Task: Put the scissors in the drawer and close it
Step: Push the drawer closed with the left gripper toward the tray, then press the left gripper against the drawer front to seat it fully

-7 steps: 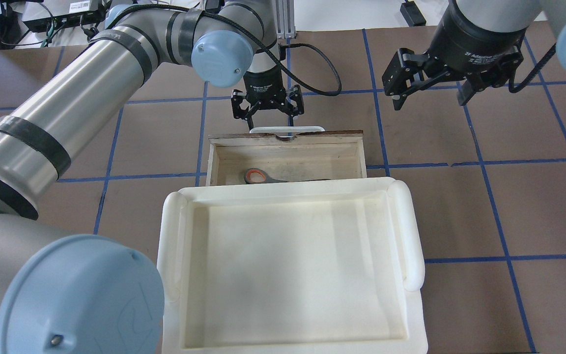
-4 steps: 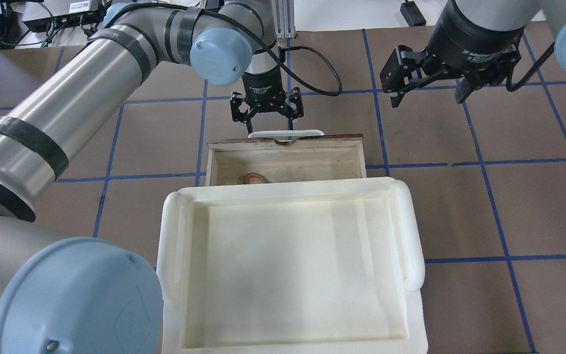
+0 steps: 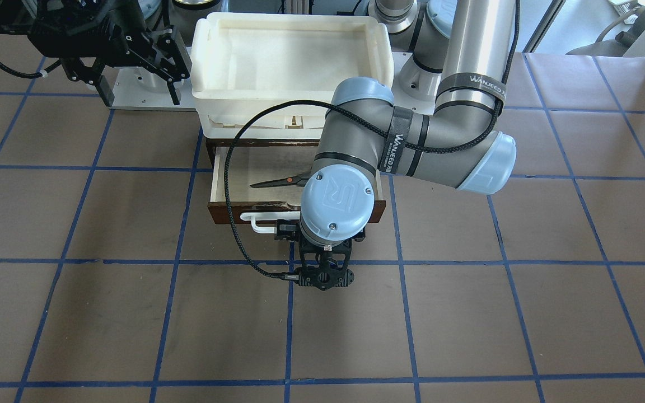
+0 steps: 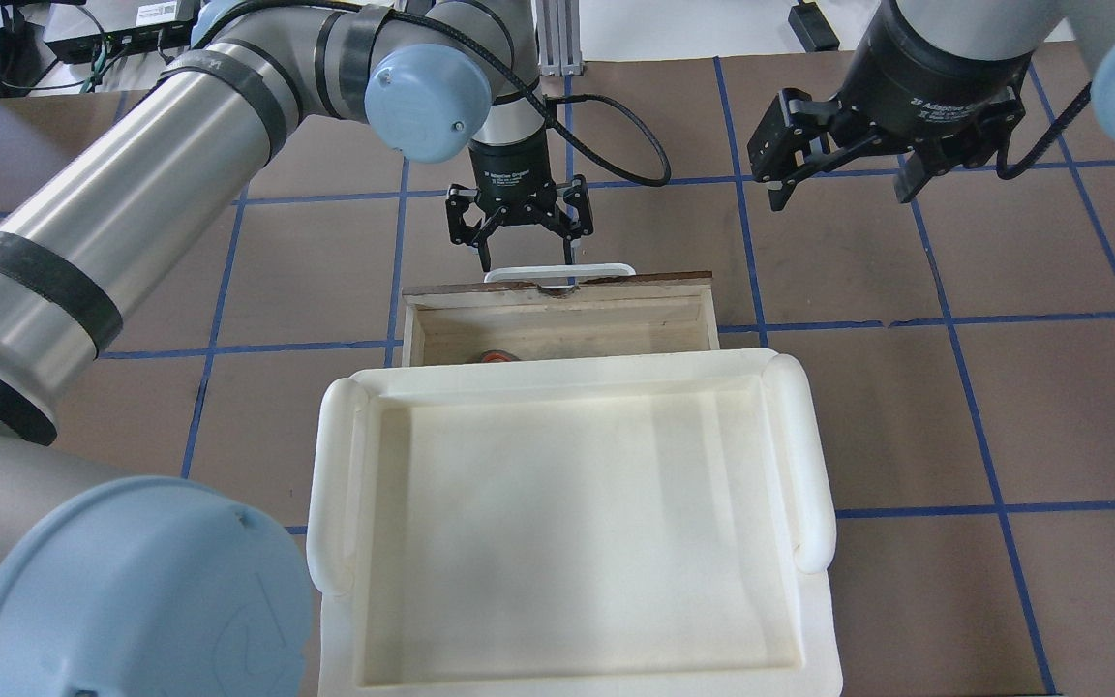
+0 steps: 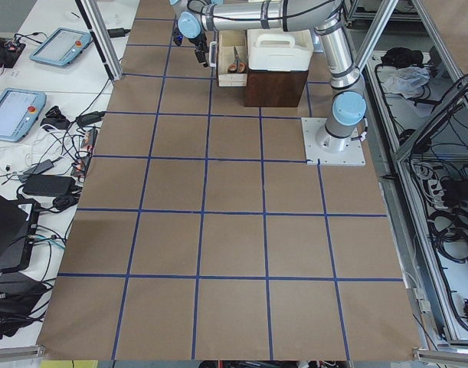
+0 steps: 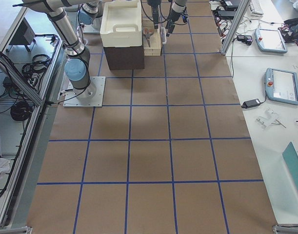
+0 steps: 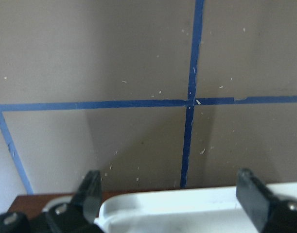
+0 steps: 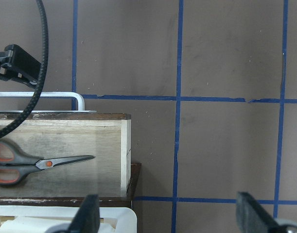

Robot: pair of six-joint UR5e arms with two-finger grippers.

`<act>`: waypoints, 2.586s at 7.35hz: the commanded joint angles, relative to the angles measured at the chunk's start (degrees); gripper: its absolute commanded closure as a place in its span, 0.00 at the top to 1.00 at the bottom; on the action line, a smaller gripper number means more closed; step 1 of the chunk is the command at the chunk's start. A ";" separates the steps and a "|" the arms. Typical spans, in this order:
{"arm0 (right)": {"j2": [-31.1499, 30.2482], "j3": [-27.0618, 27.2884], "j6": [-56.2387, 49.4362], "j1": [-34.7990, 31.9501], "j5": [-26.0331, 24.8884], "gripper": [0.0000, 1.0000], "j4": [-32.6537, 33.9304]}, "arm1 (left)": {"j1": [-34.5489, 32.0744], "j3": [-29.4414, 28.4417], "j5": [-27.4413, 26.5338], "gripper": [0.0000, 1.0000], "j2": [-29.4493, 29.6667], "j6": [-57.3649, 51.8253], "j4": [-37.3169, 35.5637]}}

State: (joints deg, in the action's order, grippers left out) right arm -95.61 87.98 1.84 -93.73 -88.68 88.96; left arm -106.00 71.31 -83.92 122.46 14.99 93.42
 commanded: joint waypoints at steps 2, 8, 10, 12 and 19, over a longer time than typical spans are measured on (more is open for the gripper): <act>0.07 0.00 -0.08 0.13 -0.09 1.00 -0.01 | 0.00 0.14 -0.10 1.00 -0.29 0.04 4.31; -0.10 0.00 -0.08 0.22 -0.62 1.00 -0.45 | -0.35 1.71 0.34 1.00 -1.08 0.04 8.36; -0.19 0.00 -0.08 0.22 -0.53 1.00 -0.45 | -0.17 2.34 0.43 1.00 -1.69 0.04 8.62; -0.36 0.00 -0.08 0.13 -0.44 1.00 -0.63 | -0.26 2.43 3.32 1.00 -2.49 0.04 11.25; -0.45 0.00 -0.26 0.04 0.26 1.00 -0.37 | -1.05 4.18 4.55 1.00 -2.84 0.04 14.15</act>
State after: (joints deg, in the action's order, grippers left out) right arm -96.01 87.98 1.66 -93.77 -88.41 88.57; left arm -106.93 75.35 -79.99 119.74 15.03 106.74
